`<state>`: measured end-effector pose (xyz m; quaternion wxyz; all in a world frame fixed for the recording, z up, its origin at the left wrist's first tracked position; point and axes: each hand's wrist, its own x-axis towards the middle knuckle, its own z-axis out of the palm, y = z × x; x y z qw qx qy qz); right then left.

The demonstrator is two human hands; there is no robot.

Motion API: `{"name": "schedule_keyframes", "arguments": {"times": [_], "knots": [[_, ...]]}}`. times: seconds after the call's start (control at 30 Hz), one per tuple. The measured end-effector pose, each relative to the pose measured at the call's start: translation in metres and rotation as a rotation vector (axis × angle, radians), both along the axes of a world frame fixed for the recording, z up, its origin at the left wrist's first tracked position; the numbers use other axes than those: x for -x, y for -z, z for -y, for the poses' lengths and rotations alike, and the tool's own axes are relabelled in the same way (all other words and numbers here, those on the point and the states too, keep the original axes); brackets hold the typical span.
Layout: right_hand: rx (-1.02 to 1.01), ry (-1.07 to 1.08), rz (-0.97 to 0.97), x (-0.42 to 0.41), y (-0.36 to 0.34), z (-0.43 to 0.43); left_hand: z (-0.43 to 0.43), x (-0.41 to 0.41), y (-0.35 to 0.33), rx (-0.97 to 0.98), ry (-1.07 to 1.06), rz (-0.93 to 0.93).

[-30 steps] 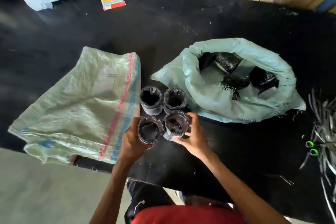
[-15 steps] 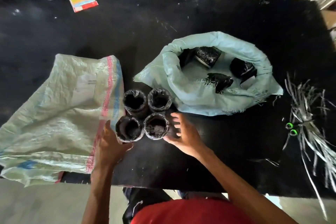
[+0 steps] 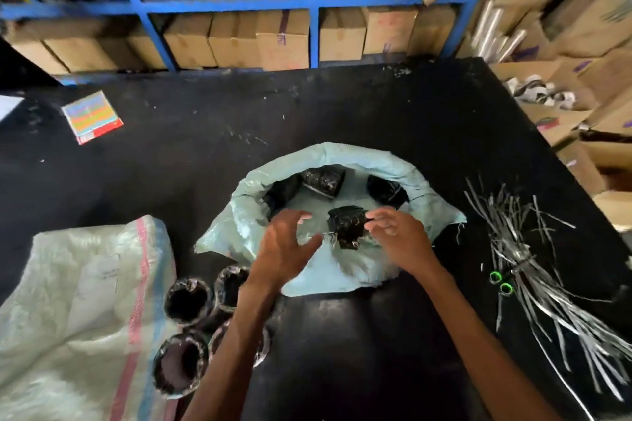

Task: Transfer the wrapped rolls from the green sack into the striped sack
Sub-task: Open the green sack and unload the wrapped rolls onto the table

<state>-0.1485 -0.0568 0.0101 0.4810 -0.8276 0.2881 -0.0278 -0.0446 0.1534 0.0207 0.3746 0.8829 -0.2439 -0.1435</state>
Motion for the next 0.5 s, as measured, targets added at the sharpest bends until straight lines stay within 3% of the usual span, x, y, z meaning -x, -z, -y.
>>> {"name": "schedule_keyframes", "arguments": {"times": [0.1, 0.17, 0.33, 0.43, 0.5], "knots": [[0.053, -0.023, -0.061, -0.023, 0.019, 0.021, 0.040, -0.034, 0.029, -0.113, -0.110, -0.136], [0.122, -0.102, -0.093, -0.047, 0.036, 0.027, 0.053, -0.049, 0.048, -0.196, -0.149, -0.133], [0.340, -0.333, -0.099, -0.140, 0.067, 0.023, 0.071, -0.087, 0.074, -0.423, -0.059, 0.103], [0.477, -0.335, -0.049, -0.200, 0.073, 0.020, 0.073, -0.118, 0.078, -0.542, -0.127, 0.199], [0.574, -0.358, -0.121, -0.229, 0.081, 0.021, 0.071, -0.135, 0.082, -0.679, -0.143, 0.195]]}}
